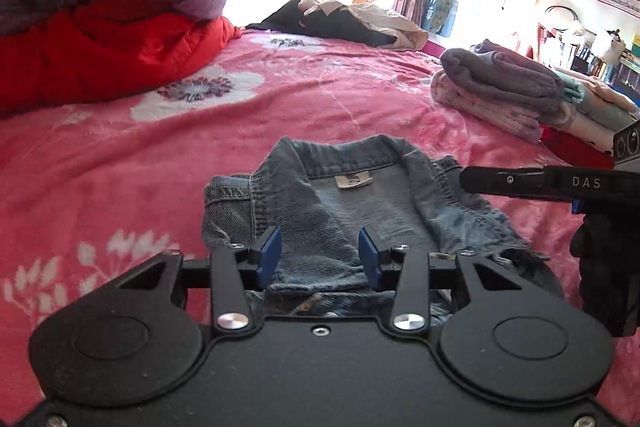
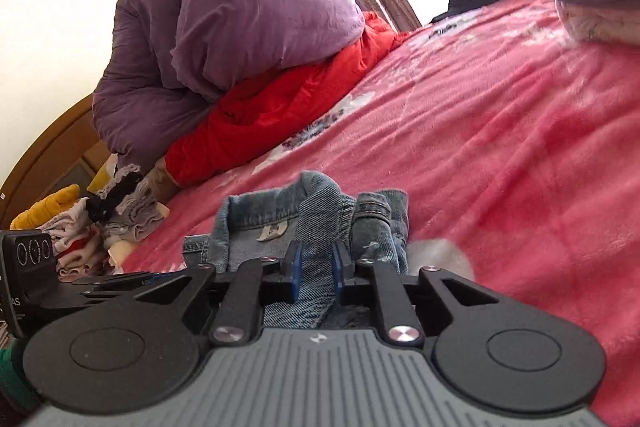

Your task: Fold clothes

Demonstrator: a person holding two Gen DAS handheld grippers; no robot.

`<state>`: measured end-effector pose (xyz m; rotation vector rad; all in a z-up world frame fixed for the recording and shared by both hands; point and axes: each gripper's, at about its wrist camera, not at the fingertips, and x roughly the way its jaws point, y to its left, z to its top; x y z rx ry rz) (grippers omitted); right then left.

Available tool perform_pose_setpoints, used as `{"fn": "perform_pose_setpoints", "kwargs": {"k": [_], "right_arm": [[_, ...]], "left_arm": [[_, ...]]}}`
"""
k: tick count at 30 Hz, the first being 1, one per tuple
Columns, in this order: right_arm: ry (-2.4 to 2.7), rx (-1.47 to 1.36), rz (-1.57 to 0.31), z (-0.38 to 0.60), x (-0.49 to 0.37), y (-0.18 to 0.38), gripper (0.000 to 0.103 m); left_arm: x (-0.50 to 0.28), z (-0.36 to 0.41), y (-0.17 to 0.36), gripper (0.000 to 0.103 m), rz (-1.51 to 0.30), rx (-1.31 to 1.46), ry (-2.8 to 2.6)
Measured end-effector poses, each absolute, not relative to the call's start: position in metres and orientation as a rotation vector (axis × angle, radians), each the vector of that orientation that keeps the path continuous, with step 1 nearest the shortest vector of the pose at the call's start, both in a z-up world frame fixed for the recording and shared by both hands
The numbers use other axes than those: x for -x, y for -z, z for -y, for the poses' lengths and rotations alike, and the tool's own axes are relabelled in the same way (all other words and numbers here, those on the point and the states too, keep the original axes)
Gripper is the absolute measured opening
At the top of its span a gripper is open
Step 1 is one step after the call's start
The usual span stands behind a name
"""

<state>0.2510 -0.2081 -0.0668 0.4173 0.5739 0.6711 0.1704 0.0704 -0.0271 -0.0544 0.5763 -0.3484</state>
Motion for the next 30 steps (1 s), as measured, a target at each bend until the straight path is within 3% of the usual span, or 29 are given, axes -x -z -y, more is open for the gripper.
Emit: {"fn": "perform_pose_setpoints", "kwargs": {"k": [2,3,7,11,14,15,20,25,27,30], "right_arm": [[-0.688,-0.375,-0.518,0.21,-0.229,0.046,0.038],[-0.706,-0.34,-0.506,0.208,-0.218,0.039,0.039],[-0.755,-0.164,-0.507,0.192,-0.172,0.023,0.04],[-0.729,-0.004,-0.571,0.163,-0.156,0.049,0.04],[-0.682,0.151,-0.509,0.139,-0.147,0.067,0.04],[-0.666,0.149,-0.513,0.136,-0.145,0.063,0.04],[-0.643,0.13,-0.47,0.142,-0.123,0.048,0.04],[-0.652,0.03,-0.552,0.154,-0.137,0.056,0.04],[-0.639,-0.004,-0.518,0.165,-0.128,0.046,0.041],[-0.604,-0.16,-0.52,0.188,-0.126,0.039,0.059]], "left_arm": [[-0.15,-0.062,0.017,0.042,-0.56,0.012,0.368],[-0.142,-0.058,0.013,0.043,-0.553,-0.002,0.376],[-0.128,-0.048,0.022,0.048,-0.606,0.044,0.379],[-0.133,-0.035,0.056,0.051,-0.663,-0.007,0.325],[-0.13,-0.036,0.053,0.05,-0.655,0.04,0.296],[-0.126,-0.038,0.049,0.047,-0.642,0.064,0.287],[-0.123,-0.033,0.056,0.051,-0.656,0.05,0.27],[-0.117,-0.054,0.037,0.052,-0.622,0.17,0.282],[-0.115,-0.063,0.028,0.059,-0.612,0.205,0.247],[-0.118,-0.066,0.017,0.068,-0.628,0.188,0.167]]}}
